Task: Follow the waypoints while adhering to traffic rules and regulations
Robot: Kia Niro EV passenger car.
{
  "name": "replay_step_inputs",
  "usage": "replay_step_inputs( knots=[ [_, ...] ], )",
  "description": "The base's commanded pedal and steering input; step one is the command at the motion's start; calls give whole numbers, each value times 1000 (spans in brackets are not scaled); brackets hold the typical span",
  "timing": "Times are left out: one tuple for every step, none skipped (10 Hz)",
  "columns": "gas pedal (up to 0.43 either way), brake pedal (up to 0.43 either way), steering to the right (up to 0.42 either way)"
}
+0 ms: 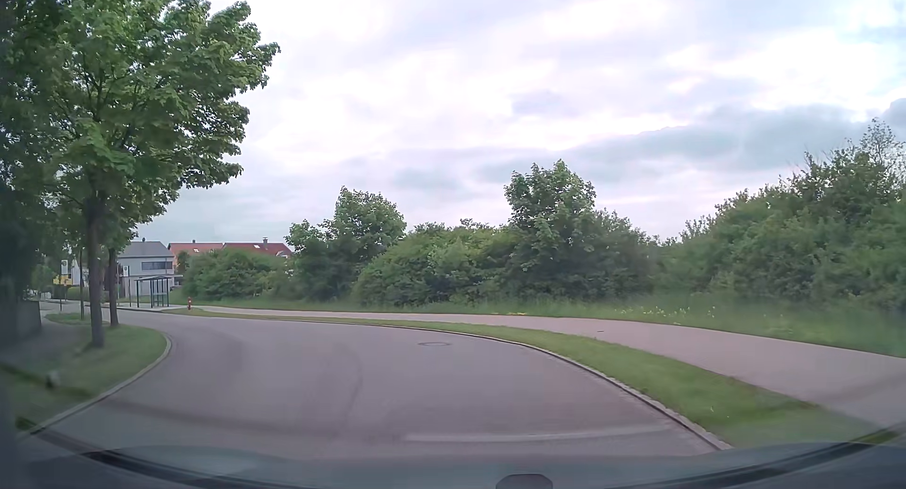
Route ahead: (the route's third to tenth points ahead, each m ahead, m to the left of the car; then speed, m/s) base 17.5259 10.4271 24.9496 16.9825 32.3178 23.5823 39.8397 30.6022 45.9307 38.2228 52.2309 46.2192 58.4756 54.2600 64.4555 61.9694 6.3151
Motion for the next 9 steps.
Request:
replay_step_inputs(
  knots=[
    [79,0,-50],
    [79,0,-57],
    [79,0,-62],
    [79,0,-67],
    [79,0,-76],
    [79,0,-83],
    [79,0,-87],
    [79,0,-91],
    [79,0,-95]
  ],
)
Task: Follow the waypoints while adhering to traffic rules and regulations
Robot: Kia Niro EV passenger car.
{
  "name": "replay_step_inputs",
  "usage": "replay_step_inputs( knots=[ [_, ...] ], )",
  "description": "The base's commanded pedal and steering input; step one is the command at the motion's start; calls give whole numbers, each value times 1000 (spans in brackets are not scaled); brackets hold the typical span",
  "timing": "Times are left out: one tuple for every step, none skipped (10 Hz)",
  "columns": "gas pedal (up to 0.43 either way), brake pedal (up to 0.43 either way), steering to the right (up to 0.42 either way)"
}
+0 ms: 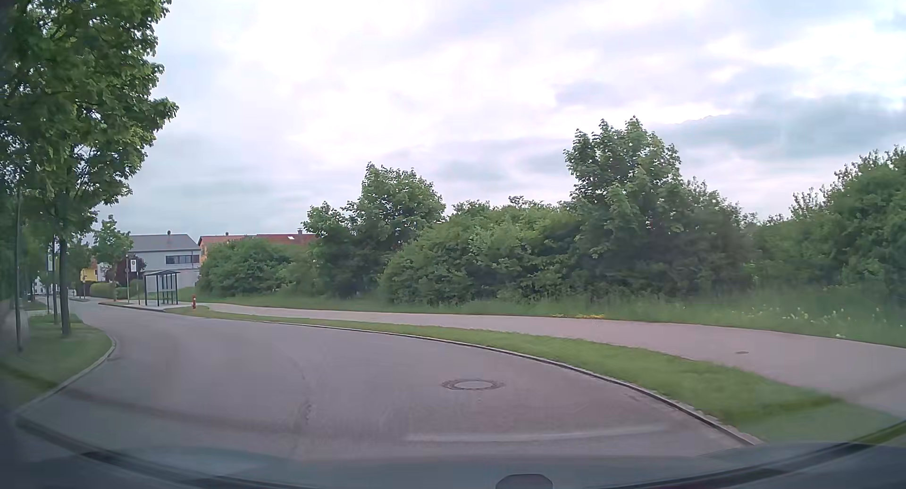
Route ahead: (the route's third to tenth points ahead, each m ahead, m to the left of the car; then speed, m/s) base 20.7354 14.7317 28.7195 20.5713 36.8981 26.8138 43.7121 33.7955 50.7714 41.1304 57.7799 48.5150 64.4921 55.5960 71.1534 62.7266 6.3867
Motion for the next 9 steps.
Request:
replay_step_inputs(
  knots=[
    [79,0,-104],
    [79,0,-113],
    [79,0,-120],
    [79,0,-126],
    [79,0,-130],
    [79,0,-138],
    [67,0,-145],
    [67,0,-151],
    [67,0,-159]
  ],
)
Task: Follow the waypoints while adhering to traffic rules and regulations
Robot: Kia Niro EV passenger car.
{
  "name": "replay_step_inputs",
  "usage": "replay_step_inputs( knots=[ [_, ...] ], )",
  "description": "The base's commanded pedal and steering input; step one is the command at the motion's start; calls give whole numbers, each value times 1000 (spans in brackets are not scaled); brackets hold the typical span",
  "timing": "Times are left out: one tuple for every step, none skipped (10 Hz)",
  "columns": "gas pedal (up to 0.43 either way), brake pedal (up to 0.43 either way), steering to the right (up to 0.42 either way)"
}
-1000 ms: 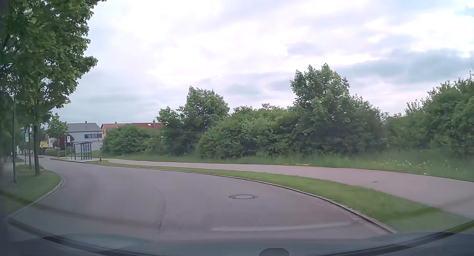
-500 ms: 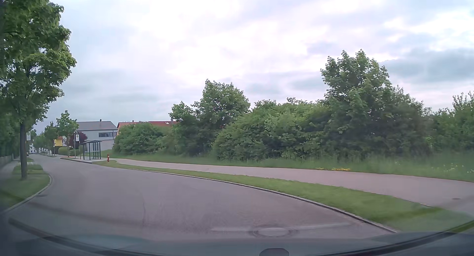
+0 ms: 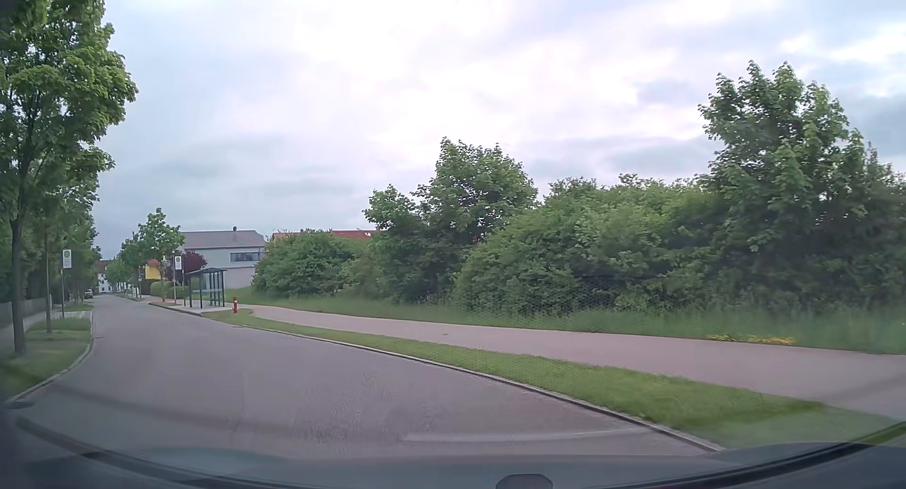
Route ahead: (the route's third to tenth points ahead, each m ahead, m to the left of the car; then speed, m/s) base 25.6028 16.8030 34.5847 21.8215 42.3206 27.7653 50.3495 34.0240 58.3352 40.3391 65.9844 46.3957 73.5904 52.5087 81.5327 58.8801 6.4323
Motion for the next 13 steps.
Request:
replay_step_inputs(
  knots=[
    [59,0,-168],
    [67,0,-180],
    [67,0,-194],
    [67,0,-208],
    [67,0,-226],
    [67,0,-237],
    [67,0,-247],
    [67,0,-248],
    [67,0,-246],
    [67,0,-241],
    [67,0,-232],
    [67,0,-218],
    [67,0,-203]
  ],
)
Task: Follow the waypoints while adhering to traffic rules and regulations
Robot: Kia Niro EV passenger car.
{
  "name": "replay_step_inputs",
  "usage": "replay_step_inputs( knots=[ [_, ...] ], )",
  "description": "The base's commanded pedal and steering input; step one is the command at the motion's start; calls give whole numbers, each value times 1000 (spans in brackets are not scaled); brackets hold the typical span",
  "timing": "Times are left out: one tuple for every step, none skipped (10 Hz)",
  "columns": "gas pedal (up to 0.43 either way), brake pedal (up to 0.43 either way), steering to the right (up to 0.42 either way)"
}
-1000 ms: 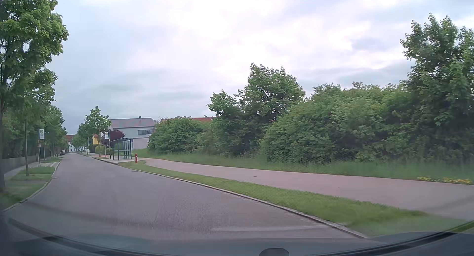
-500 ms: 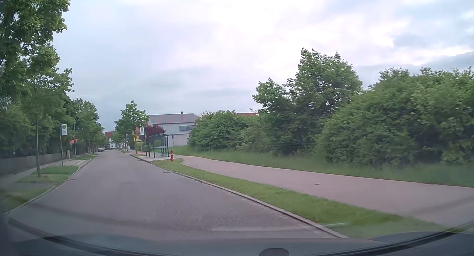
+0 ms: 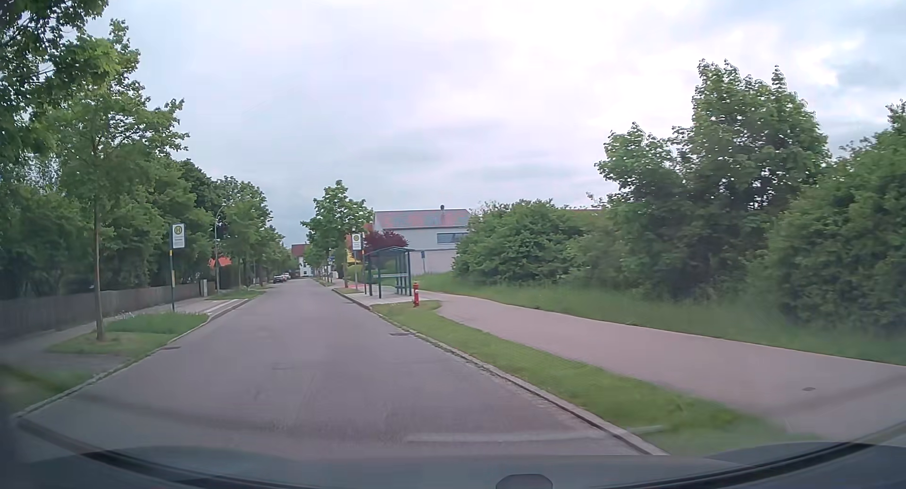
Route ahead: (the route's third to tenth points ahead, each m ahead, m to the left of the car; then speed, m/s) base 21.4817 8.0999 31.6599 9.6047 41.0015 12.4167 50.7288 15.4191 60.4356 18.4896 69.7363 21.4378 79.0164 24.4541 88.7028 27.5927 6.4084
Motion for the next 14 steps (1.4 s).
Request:
replay_step_inputs(
  knots=[
    [67,0,-186],
    [67,0,-170],
    [79,0,-165],
    [79,0,-162],
    [79,0,-159],
    [79,0,-153],
    [79,0,-147],
    [79,0,-135],
    [79,0,-122],
    [79,0,-116],
    [79,0,-107],
    [79,0,-95],
    [87,0,-84],
    [98,0,-74]
  ],
)
